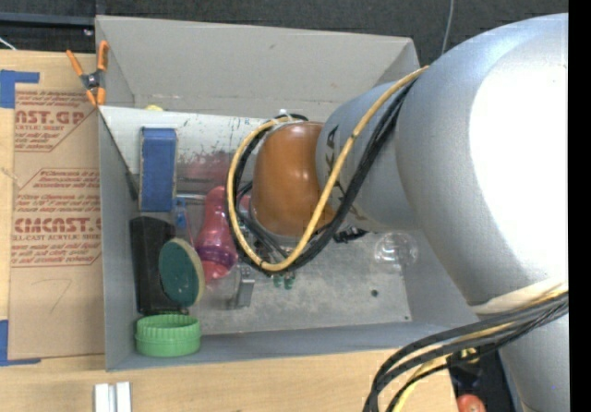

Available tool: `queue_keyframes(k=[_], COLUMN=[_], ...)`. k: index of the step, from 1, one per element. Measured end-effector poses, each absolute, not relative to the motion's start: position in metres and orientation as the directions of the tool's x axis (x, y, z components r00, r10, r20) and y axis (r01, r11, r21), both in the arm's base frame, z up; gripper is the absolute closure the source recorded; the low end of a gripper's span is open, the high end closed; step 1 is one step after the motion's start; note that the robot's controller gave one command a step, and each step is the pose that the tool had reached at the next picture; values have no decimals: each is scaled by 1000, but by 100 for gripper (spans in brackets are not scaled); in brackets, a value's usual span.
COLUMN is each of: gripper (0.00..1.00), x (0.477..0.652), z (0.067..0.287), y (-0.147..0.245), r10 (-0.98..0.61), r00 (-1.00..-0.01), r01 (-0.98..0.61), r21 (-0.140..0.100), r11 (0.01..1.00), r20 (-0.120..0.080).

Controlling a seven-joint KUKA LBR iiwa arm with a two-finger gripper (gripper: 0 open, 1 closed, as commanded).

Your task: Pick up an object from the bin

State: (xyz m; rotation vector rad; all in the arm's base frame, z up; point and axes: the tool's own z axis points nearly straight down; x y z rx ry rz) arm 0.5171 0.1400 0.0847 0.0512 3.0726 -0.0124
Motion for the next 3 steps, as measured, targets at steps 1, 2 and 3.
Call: queue_keyframes(k=[1,2,3], gripper=[0,0,0], x=[500,483,494], z=[70,174,81], y=[149,131,178], r10=[14,-25,-192], r00=[-1000,-999,-981], r01=[14,-25,-191], r21=[-4,-3,-21], r11=[1000,1000,981], r20=[-11,-35,-27])
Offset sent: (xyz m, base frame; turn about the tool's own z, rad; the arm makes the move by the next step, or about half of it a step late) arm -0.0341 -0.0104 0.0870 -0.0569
